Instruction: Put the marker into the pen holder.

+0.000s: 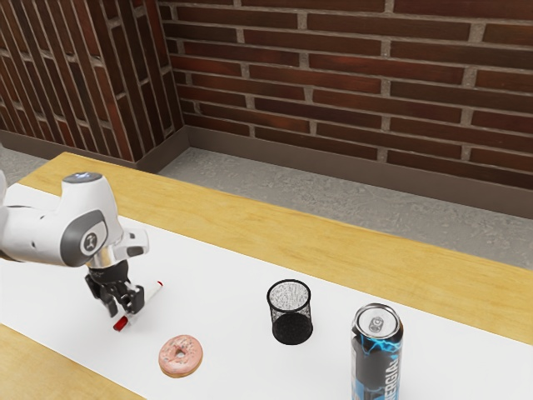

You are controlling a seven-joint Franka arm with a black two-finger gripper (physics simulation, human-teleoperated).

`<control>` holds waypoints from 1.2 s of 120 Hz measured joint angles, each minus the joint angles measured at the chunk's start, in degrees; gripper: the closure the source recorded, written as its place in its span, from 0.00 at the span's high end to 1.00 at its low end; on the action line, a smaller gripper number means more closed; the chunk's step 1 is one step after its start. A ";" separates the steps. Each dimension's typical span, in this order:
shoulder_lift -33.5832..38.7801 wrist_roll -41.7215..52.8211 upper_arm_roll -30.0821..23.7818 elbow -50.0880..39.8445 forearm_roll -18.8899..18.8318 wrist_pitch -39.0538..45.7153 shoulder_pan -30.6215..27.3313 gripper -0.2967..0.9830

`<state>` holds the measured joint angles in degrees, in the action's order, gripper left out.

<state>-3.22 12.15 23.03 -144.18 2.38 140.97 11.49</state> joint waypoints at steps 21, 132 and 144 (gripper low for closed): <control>-0.85 0.89 0.00 0.02 0.10 0.42 0.11 0.38; 7.13 -4.96 -1.62 20.18 -8.40 -19.96 10.85 0.17; 4.79 -6.94 -1.70 24.62 -10.04 -26.69 19.09 0.17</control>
<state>1.57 5.21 21.33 -119.56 -7.66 114.28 30.58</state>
